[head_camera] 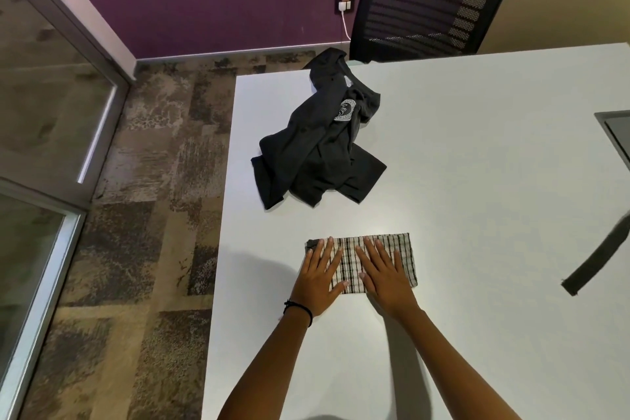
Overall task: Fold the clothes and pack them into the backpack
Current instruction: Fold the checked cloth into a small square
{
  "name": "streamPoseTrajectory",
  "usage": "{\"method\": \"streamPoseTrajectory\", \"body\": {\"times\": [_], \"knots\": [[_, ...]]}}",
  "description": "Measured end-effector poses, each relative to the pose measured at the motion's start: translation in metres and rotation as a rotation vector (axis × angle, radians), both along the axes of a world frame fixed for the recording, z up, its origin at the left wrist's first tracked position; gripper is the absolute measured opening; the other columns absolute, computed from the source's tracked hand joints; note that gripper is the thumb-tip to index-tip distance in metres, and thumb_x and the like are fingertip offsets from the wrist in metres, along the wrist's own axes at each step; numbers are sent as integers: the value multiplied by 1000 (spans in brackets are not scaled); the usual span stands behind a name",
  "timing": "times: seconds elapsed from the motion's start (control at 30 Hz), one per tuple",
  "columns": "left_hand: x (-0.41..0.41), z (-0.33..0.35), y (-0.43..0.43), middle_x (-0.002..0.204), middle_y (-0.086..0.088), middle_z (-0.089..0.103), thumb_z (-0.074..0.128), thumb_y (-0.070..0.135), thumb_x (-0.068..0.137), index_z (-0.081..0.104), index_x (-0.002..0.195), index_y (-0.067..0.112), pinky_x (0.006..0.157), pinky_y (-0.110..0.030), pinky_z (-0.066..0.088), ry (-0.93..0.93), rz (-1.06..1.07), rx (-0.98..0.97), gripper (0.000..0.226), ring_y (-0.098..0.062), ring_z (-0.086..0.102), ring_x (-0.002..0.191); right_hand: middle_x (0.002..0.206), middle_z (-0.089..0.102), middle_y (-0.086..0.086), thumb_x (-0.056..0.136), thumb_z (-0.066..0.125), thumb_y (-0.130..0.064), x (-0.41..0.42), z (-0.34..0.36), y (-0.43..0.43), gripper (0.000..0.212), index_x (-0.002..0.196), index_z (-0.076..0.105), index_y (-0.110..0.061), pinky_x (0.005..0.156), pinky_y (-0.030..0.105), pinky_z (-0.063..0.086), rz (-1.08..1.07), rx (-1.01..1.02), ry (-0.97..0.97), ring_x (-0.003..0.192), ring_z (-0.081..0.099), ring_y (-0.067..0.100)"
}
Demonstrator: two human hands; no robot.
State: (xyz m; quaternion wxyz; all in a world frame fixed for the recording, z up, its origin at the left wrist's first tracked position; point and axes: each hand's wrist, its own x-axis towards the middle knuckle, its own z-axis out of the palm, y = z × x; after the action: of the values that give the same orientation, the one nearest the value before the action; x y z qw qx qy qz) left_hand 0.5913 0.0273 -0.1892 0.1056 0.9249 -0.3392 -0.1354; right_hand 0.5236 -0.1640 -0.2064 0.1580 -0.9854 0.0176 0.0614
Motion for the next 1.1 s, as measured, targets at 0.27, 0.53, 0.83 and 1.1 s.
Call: {"method": "streamPoseTrajectory", "body": {"times": [0.27, 0.53, 0.83, 1.1], "knots": [[-14, -1, 7, 151, -14, 32, 18, 59, 95, 21, 148, 14, 107, -42, 29, 108, 142, 32, 70, -29, 25, 139, 158, -4, -6, 98, 8, -46, -15, 4, -10, 54, 149, 7, -29, 115, 44, -4, -220, 12, -23, 145, -1, 17], [-12, 4, 8, 150, -15, 32, 11, 58, 95, 20, 148, 14, 103, -44, 30, 120, 129, 46, 69, -30, 25, 137, 155, -17, -10, 96, 2, -51, -14, 5, -13, 55, 147, -9, -33, 111, 46, 13, -221, 61, -31, 144, -13, 12], [-16, 9, 13, 146, -7, 42, 28, 55, 87, 2, 150, 17, 97, -42, 44, 122, 149, 42, 78, -23, 35, 136, 149, 29, 17, 98, 4, -47, -9, 9, -13, 60, 149, 1, -17, 99, 55, 38, -204, -34, 81, 144, -13, 20], [-27, 11, 29, 151, -6, 32, 27, 46, 90, 22, 147, 16, 98, -46, 46, 93, 96, 66, 66, -24, 35, 137, 157, -3, 10, 97, 4, -50, -26, 3, -2, 65, 148, 9, -12, 103, 49, 26, -172, -101, 115, 144, -10, 24]]}}
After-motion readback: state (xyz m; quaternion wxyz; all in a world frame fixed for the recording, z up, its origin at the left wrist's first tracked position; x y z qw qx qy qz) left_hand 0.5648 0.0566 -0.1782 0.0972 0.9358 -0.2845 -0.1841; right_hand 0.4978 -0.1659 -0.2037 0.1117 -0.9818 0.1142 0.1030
